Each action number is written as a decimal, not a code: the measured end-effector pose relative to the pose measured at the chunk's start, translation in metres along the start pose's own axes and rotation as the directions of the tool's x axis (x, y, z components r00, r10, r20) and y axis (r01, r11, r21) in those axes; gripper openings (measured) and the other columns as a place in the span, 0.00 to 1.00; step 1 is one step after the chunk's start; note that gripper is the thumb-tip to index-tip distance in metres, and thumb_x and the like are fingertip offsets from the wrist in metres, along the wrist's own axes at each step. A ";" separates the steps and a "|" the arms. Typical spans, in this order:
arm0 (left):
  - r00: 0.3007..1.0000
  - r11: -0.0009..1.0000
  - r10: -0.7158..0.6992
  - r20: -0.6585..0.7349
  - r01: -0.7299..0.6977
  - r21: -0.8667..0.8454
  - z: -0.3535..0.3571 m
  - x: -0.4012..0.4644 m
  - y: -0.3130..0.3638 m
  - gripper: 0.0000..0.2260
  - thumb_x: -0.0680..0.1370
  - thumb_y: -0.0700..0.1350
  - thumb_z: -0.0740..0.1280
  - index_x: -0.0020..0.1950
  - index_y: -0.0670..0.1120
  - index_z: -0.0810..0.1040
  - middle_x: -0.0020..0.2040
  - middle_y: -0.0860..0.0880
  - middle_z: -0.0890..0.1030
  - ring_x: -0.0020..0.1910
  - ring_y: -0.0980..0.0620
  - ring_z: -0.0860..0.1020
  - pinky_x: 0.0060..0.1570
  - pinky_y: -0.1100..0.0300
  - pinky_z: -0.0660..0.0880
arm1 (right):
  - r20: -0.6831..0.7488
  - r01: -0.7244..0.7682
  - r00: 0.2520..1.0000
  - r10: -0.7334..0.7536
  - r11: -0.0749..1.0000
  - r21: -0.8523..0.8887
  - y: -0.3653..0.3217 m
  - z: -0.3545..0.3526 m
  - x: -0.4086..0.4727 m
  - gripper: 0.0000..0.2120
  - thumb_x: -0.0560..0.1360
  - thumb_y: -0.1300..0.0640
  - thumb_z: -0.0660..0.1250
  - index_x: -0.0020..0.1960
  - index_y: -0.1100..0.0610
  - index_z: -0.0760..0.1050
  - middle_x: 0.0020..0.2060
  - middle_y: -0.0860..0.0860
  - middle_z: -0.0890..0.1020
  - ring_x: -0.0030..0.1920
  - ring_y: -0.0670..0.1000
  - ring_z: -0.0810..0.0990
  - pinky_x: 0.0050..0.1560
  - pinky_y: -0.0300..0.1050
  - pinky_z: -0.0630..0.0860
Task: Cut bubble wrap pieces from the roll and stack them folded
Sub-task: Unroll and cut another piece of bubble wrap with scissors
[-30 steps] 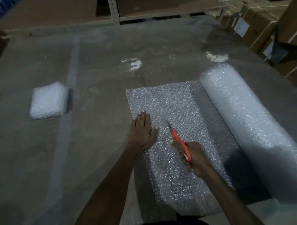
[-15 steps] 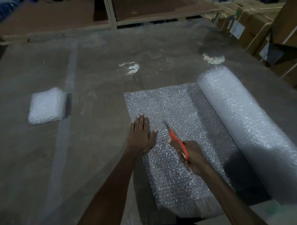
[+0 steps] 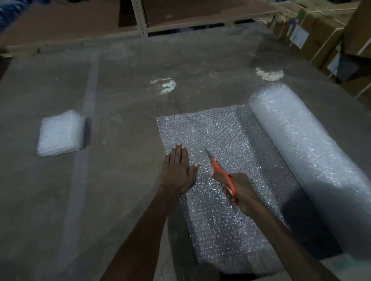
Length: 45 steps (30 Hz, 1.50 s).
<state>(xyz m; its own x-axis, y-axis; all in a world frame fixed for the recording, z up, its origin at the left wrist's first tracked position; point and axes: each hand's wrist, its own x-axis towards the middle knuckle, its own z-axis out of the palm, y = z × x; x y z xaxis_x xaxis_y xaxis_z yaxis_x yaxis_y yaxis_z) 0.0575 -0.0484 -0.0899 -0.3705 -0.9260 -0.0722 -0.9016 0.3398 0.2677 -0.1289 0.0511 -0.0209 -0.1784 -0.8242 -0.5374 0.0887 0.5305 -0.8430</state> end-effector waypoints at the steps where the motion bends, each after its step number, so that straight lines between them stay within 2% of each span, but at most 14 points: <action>1: 1.000 1.000 0.000 0.001 0.000 0.002 0.000 0.000 0.000 0.35 0.82 0.63 0.41 0.82 0.42 0.44 0.82 0.42 0.43 0.81 0.45 0.41 0.79 0.47 0.41 | -0.002 0.001 1.000 -0.001 1.000 -0.001 0.001 -0.001 0.001 0.17 0.71 0.50 0.79 0.36 0.61 0.78 0.23 0.52 0.75 0.19 0.47 0.67 0.20 0.36 0.63; 6: 1.000 1.000 -0.002 0.001 0.002 -0.009 0.000 -0.001 0.000 0.33 0.84 0.62 0.44 0.82 0.42 0.44 0.82 0.42 0.43 0.81 0.46 0.41 0.79 0.47 0.40 | -0.011 -0.003 1.000 0.003 1.000 0.012 0.002 0.000 0.004 0.17 0.71 0.50 0.80 0.34 0.60 0.77 0.24 0.52 0.75 0.19 0.47 0.68 0.20 0.36 0.63; 10: 1.000 1.000 -0.001 -0.001 0.001 -0.008 0.000 -0.001 0.001 0.34 0.83 0.62 0.43 0.82 0.42 0.44 0.82 0.43 0.43 0.81 0.46 0.40 0.79 0.47 0.41 | -0.007 -0.006 1.000 0.007 1.000 0.021 -0.002 0.004 0.008 0.19 0.70 0.47 0.79 0.40 0.64 0.81 0.25 0.53 0.76 0.20 0.47 0.68 0.21 0.37 0.63; 14: 1.000 1.000 -0.005 -0.005 0.005 -0.007 0.000 -0.001 0.001 0.33 0.84 0.62 0.43 0.82 0.42 0.45 0.82 0.43 0.43 0.81 0.46 0.40 0.79 0.48 0.41 | -0.013 -0.001 1.000 0.001 1.000 -0.002 -0.007 0.007 0.010 0.19 0.69 0.46 0.80 0.36 0.60 0.80 0.25 0.54 0.76 0.20 0.47 0.69 0.21 0.36 0.63; 20: 1.000 1.000 -0.007 0.002 0.007 -0.001 0.000 0.000 0.000 0.33 0.84 0.62 0.44 0.82 0.42 0.44 0.82 0.43 0.42 0.81 0.46 0.40 0.79 0.47 0.41 | -0.018 0.002 1.000 -0.001 1.000 0.018 -0.003 0.006 0.013 0.20 0.69 0.49 0.80 0.45 0.66 0.81 0.25 0.54 0.75 0.19 0.48 0.68 0.21 0.36 0.63; 26: 1.000 1.000 -0.003 -0.015 0.003 -0.015 -0.001 -0.001 0.002 0.32 0.84 0.61 0.45 0.82 0.42 0.45 0.82 0.43 0.42 0.81 0.46 0.40 0.78 0.49 0.38 | -0.011 -0.009 1.000 0.010 0.999 0.040 -0.009 0.009 0.013 0.17 0.70 0.49 0.79 0.35 0.60 0.79 0.24 0.53 0.76 0.19 0.47 0.68 0.20 0.35 0.63; 33: 1.000 1.000 0.002 0.000 -0.002 -0.001 -0.002 -0.002 0.001 0.34 0.82 0.62 0.42 0.82 0.42 0.45 0.82 0.43 0.43 0.81 0.46 0.40 0.78 0.49 0.39 | -0.008 -0.007 1.000 0.007 1.000 -0.002 -0.015 0.011 0.019 0.18 0.71 0.48 0.79 0.36 0.62 0.79 0.23 0.53 0.76 0.19 0.47 0.68 0.21 0.35 0.62; 38: 1.000 1.000 0.006 -0.022 -0.007 -0.018 -0.007 0.006 -0.004 0.37 0.80 0.65 0.38 0.82 0.42 0.48 0.82 0.42 0.49 0.81 0.44 0.47 0.79 0.46 0.44 | -0.011 -0.013 1.000 0.013 1.000 0.000 -0.011 0.010 0.020 0.17 0.72 0.49 0.79 0.36 0.60 0.78 0.23 0.52 0.76 0.19 0.47 0.68 0.21 0.35 0.62; 42: 0.999 0.997 -0.015 -0.039 0.012 -0.070 -0.014 0.028 -0.013 0.36 0.81 0.64 0.40 0.82 0.42 0.46 0.82 0.42 0.47 0.81 0.44 0.45 0.75 0.48 0.37 | -0.011 -0.013 1.000 0.013 1.000 0.024 -0.011 0.012 0.022 0.19 0.71 0.49 0.78 0.43 0.65 0.80 0.25 0.52 0.76 0.20 0.47 0.68 0.21 0.36 0.63; 45: 1.000 0.999 -0.016 -0.011 0.015 -0.048 -0.017 0.051 -0.019 0.36 0.80 0.63 0.38 0.82 0.41 0.45 0.82 0.42 0.45 0.81 0.45 0.42 0.77 0.46 0.38 | -0.018 -0.016 1.000 0.016 1.000 0.025 -0.013 0.013 0.025 0.24 0.71 0.48 0.78 0.49 0.70 0.80 0.25 0.52 0.76 0.20 0.47 0.68 0.20 0.36 0.63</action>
<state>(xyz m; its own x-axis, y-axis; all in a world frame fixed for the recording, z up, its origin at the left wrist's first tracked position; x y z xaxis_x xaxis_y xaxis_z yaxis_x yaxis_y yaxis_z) 0.0601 -0.1045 -0.0824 -0.3538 -0.9330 -0.0660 -0.8955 0.3175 0.3119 -0.1220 0.0205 -0.0237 -0.1949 -0.8118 -0.5505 0.1157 0.5383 -0.8348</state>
